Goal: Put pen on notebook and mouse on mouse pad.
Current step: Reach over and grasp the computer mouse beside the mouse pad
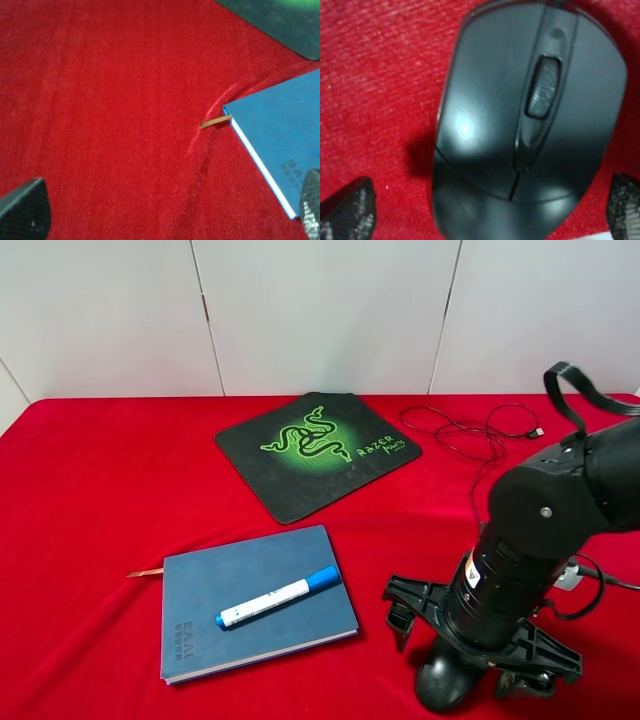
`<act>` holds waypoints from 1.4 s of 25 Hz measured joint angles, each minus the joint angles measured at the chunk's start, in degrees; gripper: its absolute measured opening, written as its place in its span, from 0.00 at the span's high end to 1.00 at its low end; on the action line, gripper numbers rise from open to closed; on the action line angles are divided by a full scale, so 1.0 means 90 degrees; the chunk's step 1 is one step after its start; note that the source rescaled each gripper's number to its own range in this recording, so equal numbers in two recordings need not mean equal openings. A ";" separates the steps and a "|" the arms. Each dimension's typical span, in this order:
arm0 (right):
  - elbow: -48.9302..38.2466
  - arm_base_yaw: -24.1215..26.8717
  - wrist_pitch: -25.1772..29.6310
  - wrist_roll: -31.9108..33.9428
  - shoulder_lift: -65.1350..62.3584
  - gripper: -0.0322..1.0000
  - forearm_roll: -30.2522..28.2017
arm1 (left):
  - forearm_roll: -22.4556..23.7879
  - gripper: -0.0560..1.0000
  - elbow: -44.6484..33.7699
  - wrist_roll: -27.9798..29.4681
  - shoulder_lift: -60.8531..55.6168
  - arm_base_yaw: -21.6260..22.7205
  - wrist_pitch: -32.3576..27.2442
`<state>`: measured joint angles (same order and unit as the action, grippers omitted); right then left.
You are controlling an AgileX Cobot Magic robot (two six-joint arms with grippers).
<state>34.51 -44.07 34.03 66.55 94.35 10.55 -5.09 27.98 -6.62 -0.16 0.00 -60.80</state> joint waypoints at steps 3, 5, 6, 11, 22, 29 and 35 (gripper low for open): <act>0.0000 0.0000 -0.0051 0.0000 0.0123 0.00 0.0000 | 0.0000 0.00 0.0000 0.0000 0.0000 0.0000 0.0000; 0.0000 0.0000 -0.0092 -0.0006 0.0205 0.00 0.0000 | 0.0006 0.00 0.0000 0.0000 0.0000 0.0000 -0.0006; 0.0000 0.0000 -0.0117 -0.0021 0.0242 0.00 0.0000 | 0.0012 0.00 0.0000 0.0000 0.0000 0.0000 -0.0006; 0.0000 0.0000 -0.0200 -0.0119 0.0273 0.00 0.0000 | 0.0012 0.00 0.0000 0.0000 0.0000 0.0000 -0.0006; 0.0000 0.0000 0.0048 -0.0171 0.0273 0.97 0.0010 | 0.0012 0.00 0.0000 0.0000 0.0000 0.0000 -0.0006; 0.0000 0.0000 0.0055 -0.0363 0.0273 0.97 0.0003 | 0.0012 0.00 0.0000 0.0000 0.0000 0.0000 -0.0006; 0.0134 0.0000 0.0351 -0.0410 0.0131 0.97 -0.0004 | 0.0012 0.00 0.0000 0.0000 0.0000 0.0000 -0.0006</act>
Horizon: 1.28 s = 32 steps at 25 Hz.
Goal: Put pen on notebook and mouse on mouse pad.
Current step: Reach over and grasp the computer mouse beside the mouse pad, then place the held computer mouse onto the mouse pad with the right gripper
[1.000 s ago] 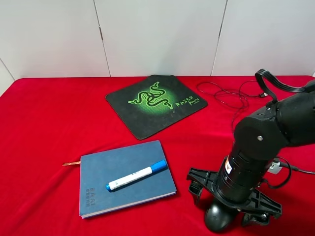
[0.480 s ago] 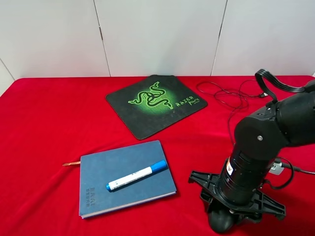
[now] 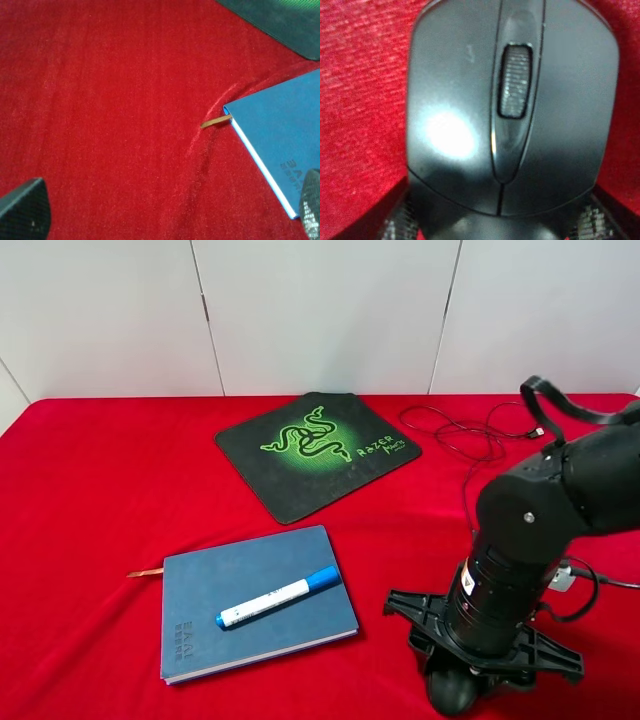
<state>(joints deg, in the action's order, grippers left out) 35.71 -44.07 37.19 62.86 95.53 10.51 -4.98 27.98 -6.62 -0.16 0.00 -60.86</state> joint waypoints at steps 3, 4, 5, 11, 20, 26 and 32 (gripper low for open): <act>0.0269 0.0000 0.0385 -0.0022 -0.0221 0.97 -0.0058 | 0.0000 0.00 0.0000 0.0000 0.0000 0.0000 0.0000; 0.0386 0.0000 0.0529 -0.0048 -0.0288 0.97 -0.0106 | 0.0000 0.00 0.0000 0.0000 0.0000 0.0000 0.0000; 0.0513 0.0000 0.0713 -0.0064 -0.0334 0.97 -0.0168 | 0.0000 0.00 0.0000 0.0000 0.0000 0.0000 0.0000; 0.1368 0.0000 0.1777 -0.0260 -0.0454 0.97 -0.0518 | 0.0000 0.00 0.0000 -0.0002 0.0000 0.0000 0.0000; 0.2541 0.0000 0.2668 -0.0886 -0.0454 0.97 -0.0987 | 0.0000 0.00 0.0000 -0.0002 0.0000 0.0000 0.0000; 0.3108 0.0000 0.2792 -0.1068 -0.0454 0.97 -0.1248 | -0.0006 0.00 0.0000 -0.0002 0.0000 0.0000 0.0000; 0.3677 0.0265 0.2875 -0.1444 -0.0366 0.97 -0.1424 | -0.0006 0.00 0.0000 -0.0002 0.0000 0.0000 0.0000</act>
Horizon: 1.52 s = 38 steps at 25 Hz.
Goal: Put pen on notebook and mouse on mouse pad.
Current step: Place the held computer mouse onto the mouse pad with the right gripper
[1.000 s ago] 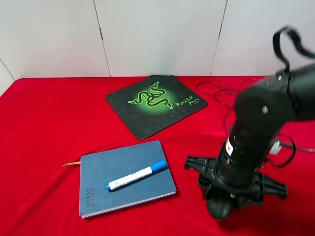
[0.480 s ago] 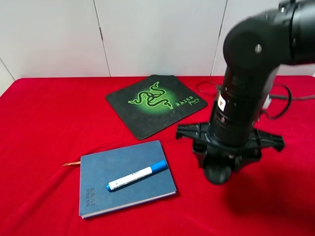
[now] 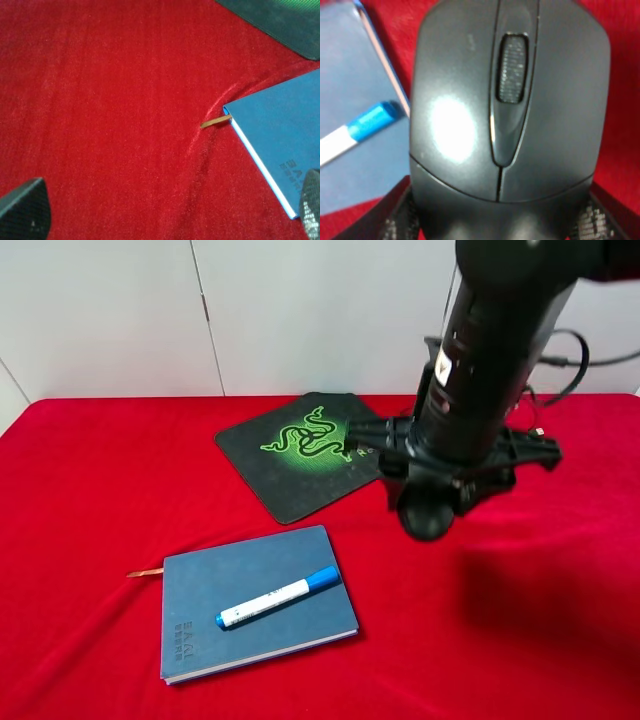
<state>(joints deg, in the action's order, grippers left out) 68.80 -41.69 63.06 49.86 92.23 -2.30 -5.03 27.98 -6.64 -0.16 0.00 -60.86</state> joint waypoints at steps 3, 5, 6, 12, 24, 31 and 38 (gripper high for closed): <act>0.0416 0.0206 0.0080 -0.0309 0.0282 0.97 -0.0014 | 0.0000 0.00 0.0000 0.0000 0.0000 0.0000 0.0000; 0.0764 0.0284 0.0096 -0.0464 0.0530 0.97 -0.0029 | 0.0000 0.00 0.0000 0.0000 0.0000 0.0000 0.0000; 0.0928 0.0297 0.0111 -0.0527 0.0678 0.97 -0.0042 | 0.0000 0.00 0.0000 0.0000 0.0000 0.0000 0.0000; 0.2348 0.0317 0.0376 -0.0944 0.1770 0.97 -0.0093 | 0.0000 0.00 0.0000 0.0000 0.0000 0.0000 0.0000; 0.5356 0.0329 0.0726 -0.1809 0.4063 0.97 0.0005 | 0.0000 0.00 0.0000 0.0000 0.0000 0.0000 0.0000; 0.6303 0.0329 0.0733 -0.2056 0.4995 0.97 0.0041 | 0.0000 0.00 0.0000 0.0000 0.0000 0.0000 0.0000; 0.6651 0.0329 0.0497 -0.2118 0.5575 0.97 -0.0038 | 0.0000 0.00 0.0000 0.0000 0.0000 0.0000 0.0000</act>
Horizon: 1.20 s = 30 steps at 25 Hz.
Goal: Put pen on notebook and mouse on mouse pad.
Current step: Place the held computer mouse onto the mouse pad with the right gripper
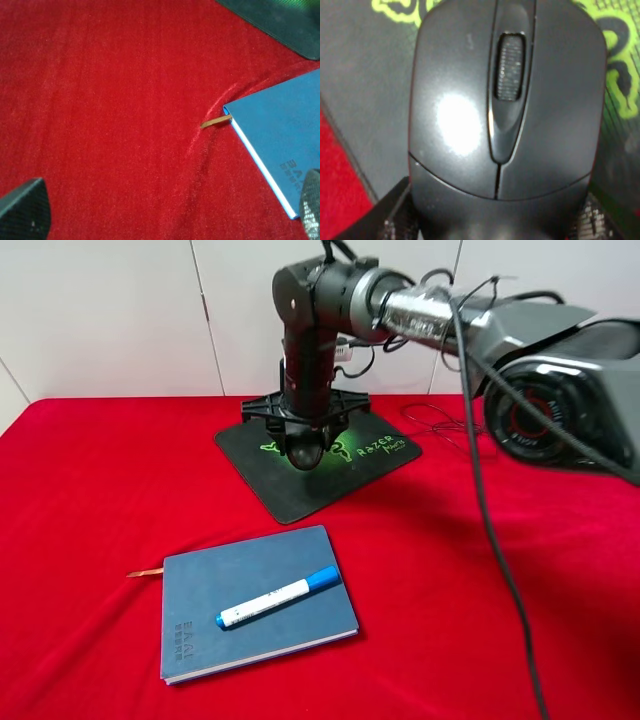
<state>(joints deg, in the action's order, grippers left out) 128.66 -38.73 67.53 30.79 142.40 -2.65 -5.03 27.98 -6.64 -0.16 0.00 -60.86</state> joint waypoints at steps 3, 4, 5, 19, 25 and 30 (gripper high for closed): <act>0.0000 0.0000 -0.0235 0.0000 0.0092 0.97 -0.0137 | 0.0000 0.00 0.0000 0.0000 0.0000 0.0000 0.0000; 0.0000 0.0000 -0.0305 0.0000 0.0100 0.97 -0.0240 | 0.0000 0.00 0.0000 0.0000 0.0000 0.0000 0.0000; 0.0000 0.0000 -0.0363 0.0000 0.0100 0.97 -0.0338 | 0.0000 0.00 0.0000 0.0000 0.0000 0.0000 0.0000; 0.0000 0.0073 -0.0630 -0.0027 0.0311 0.97 -0.0800 | 0.0006 0.00 0.0000 0.0000 0.0000 0.0000 0.0000; 0.0000 0.0073 -0.0637 -0.0229 0.0311 0.97 -0.0719 | 0.0006 0.00 0.0000 0.0000 0.0000 0.0000 0.0000; 0.0000 0.0073 -0.0688 -0.0808 0.0311 0.25 -0.0509 | 0.0006 0.00 0.0000 0.0000 0.0000 0.0000 0.0000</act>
<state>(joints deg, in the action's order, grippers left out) 128.66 -38.08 61.34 23.52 145.20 -7.23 -4.98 27.98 -6.64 -0.16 0.00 -60.86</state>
